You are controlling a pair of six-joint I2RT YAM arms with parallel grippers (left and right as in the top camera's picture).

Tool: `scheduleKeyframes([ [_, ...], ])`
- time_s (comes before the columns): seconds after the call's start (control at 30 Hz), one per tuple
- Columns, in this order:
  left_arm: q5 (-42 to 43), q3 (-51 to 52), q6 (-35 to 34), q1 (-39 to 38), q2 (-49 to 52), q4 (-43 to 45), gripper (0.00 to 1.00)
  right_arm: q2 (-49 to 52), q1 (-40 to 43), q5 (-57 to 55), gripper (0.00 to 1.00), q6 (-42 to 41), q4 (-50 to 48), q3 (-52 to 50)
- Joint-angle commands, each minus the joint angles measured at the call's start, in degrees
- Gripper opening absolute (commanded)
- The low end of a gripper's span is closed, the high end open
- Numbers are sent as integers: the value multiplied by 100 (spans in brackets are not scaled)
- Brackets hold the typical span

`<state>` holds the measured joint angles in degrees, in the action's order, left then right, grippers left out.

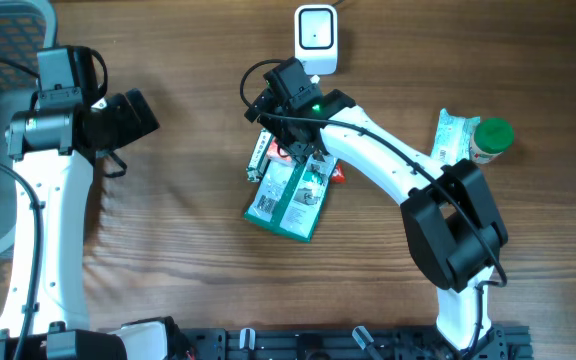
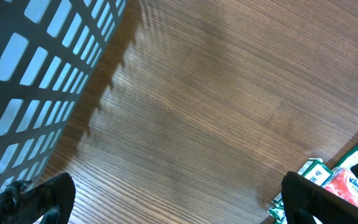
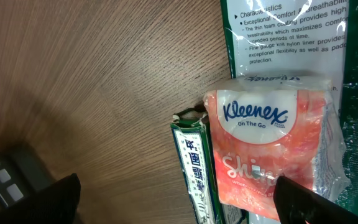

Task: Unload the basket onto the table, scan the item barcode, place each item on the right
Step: 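Grasp the red Kleenex tissue pack with the right gripper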

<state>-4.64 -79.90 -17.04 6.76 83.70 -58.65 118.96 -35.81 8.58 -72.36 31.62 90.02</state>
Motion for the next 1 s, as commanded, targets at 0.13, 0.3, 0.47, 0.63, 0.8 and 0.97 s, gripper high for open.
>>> scheduleKeyframes([
  [0.13,26,-74,-9,22,37,15,100,9,9,9,100,17,-177,-20],
  [0.3,26,-74,-9,22,37,15,100,9,9,9,100,20,-258,-20],
  [0.47,26,-74,-9,22,37,15,100,9,11,9,100,17,-258,-20],
  [0.63,26,-74,-9,22,37,15,100,9,11,-11,98,26,-400,-20],
  [0.8,26,-74,-9,22,37,15,100,-70,68,-28,30,1766,-136,66],
  [0.97,28,-74,-9,22,37,15,100,-374,505,-127,42,2527,1329,684],
])
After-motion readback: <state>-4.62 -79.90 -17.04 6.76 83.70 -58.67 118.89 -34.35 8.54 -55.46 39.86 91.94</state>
